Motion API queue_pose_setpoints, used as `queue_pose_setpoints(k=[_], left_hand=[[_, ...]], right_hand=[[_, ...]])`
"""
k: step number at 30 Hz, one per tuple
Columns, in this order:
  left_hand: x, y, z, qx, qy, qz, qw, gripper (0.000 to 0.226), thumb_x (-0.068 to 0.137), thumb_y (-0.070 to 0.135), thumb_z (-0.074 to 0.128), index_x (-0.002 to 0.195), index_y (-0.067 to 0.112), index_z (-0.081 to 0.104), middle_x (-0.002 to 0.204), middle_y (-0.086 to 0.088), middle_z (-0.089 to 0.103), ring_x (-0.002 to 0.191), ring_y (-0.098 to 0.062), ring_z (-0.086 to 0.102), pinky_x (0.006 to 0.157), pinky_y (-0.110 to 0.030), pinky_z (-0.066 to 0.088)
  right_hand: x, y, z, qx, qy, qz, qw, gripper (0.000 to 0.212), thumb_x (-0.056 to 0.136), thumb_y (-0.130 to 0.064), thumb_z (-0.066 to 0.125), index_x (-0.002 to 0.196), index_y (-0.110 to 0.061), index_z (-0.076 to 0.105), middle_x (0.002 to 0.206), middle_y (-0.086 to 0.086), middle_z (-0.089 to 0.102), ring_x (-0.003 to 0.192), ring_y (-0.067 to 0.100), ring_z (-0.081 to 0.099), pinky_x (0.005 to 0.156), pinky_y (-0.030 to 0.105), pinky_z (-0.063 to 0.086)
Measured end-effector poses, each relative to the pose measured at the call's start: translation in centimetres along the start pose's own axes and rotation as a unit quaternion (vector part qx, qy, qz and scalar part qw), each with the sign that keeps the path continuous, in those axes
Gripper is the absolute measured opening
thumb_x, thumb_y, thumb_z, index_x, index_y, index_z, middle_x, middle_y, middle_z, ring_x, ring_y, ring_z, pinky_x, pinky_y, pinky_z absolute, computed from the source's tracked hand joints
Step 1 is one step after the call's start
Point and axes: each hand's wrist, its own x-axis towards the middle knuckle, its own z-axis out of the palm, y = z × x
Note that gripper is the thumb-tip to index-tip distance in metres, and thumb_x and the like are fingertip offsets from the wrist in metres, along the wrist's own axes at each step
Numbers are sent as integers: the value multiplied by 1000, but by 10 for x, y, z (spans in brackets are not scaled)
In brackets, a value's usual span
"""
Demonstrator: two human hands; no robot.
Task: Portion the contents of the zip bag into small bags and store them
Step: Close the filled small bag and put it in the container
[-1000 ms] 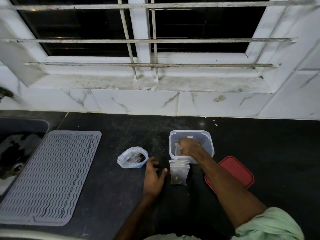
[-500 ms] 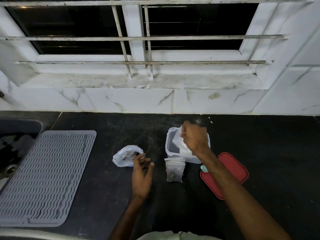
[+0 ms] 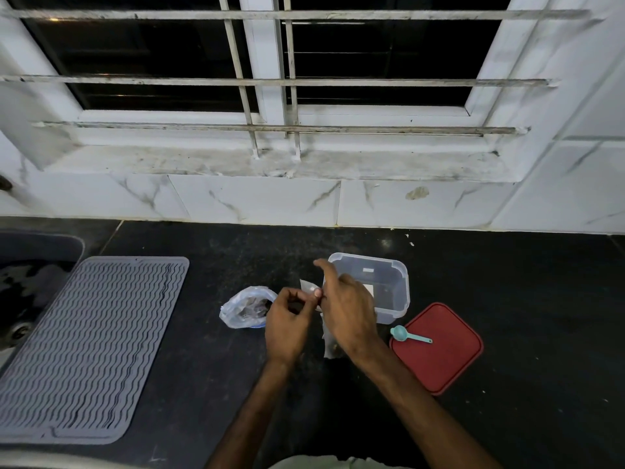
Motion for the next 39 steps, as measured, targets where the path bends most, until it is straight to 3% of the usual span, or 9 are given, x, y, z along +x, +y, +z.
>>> queue_pose_setpoints(k=[6,11,15,19,23,26,29,33,39], left_hand=[[-5,1,-3,-26,-13,-24,999,23,91,39,64,92,17,68,87,6,73,85,-6,67,79,-25,51],[-2,-19,-14,-162,-59,-132,976,50,87,52,65,112,8,65,111,-18,68,106,-34,65,94,-50,52],[-5,-22,-27,-206,-135,-187,951,40,89,37,68,97,-2,65,84,-21,60,76,-29,57,65,-33,49],[-1,-14,-27,-175,-93,-142,970,23,92,21,65,84,-1,63,73,-17,59,64,-20,53,57,-27,45],[0,-13,-27,-163,-64,-124,977,25,92,20,66,77,0,61,73,-18,55,65,-25,48,58,-31,40],[-3,-13,-22,-146,-72,-116,980,26,92,21,66,80,-2,62,74,-18,58,65,-24,50,56,-28,41],[-3,-19,-18,-158,-57,-125,978,18,93,9,61,83,-6,62,74,-17,64,71,-27,58,60,-30,48],[-6,-23,-22,-193,-90,-129,968,38,94,26,62,88,-11,62,81,-21,66,74,-28,63,70,-38,50],[-6,-29,-21,-137,-105,-113,978,38,94,28,57,88,-8,64,72,-14,61,62,-16,56,58,-26,47]], right_hand=[[-12,-4,4,15,-34,-49,998,67,96,-23,59,152,-28,21,123,10,64,113,22,61,98,35,49],[-11,4,14,361,55,105,925,50,85,-23,75,127,-30,48,88,-8,73,84,3,69,76,25,56],[-4,16,13,447,92,159,876,48,81,-15,78,122,-18,54,87,-24,64,81,-5,67,75,22,58],[-3,21,19,405,101,144,897,55,84,-17,76,126,-25,42,110,-7,67,101,9,66,87,31,58],[-8,21,21,240,177,29,954,46,90,-26,69,130,-18,48,128,-11,49,116,0,41,95,12,37],[-11,15,19,282,54,-21,958,14,93,-33,64,99,-21,63,98,-9,64,91,2,56,79,22,49],[-17,7,23,361,-41,-7,932,19,86,-30,73,96,-18,63,88,-9,68,82,3,64,73,18,53],[-17,8,29,388,-66,26,919,24,81,-23,79,99,-17,65,86,-6,72,79,3,68,73,19,56],[-13,15,28,366,-93,50,925,7,83,-15,76,88,-15,72,80,-5,72,73,1,66,69,16,53]])
